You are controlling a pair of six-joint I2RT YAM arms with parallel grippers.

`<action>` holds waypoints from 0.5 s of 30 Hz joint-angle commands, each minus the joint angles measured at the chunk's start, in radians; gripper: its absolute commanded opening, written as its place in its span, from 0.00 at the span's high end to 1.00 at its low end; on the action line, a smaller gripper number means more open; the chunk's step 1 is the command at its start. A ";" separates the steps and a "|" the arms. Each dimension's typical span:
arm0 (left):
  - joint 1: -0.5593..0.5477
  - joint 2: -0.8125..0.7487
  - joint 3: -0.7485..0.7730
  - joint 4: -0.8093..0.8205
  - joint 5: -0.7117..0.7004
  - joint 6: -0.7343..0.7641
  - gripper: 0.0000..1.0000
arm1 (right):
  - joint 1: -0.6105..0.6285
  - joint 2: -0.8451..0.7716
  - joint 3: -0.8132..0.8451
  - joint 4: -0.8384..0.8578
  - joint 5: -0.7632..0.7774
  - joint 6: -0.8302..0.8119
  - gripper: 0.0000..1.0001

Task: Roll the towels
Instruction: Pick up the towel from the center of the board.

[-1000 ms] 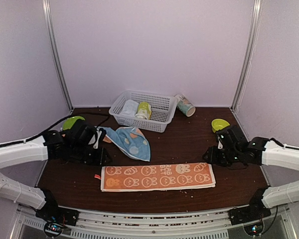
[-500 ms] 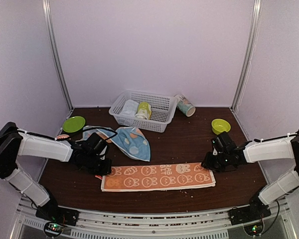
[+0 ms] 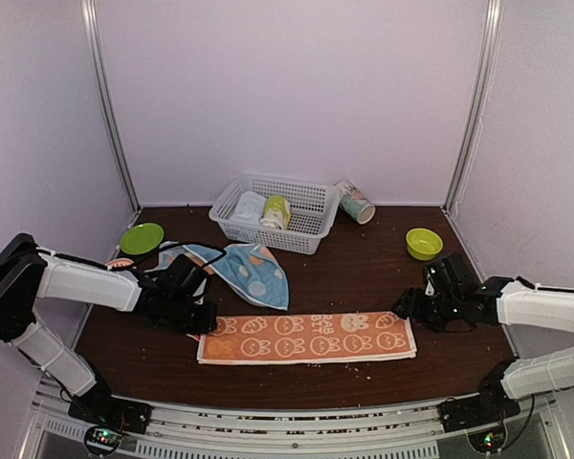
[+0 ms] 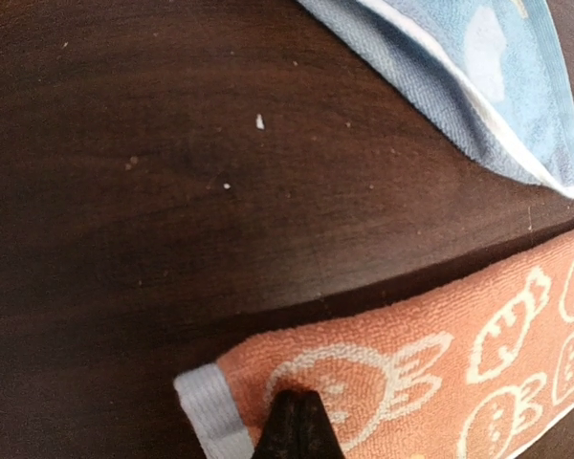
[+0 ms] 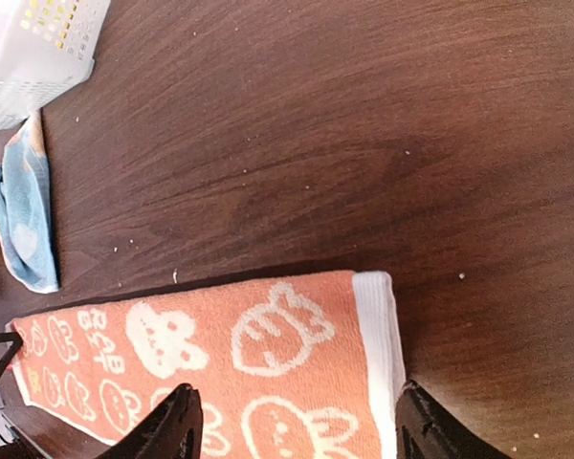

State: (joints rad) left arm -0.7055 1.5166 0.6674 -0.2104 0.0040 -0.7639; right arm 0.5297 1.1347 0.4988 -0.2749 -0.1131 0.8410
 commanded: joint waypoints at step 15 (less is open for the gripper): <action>0.006 -0.144 -0.020 -0.056 0.033 0.021 0.68 | 0.032 -0.030 -0.077 -0.228 -0.020 0.055 0.48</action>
State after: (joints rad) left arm -0.7055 1.4036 0.6430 -0.2646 0.0154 -0.7586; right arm 0.5453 1.0504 0.4110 -0.4808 -0.1139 0.8787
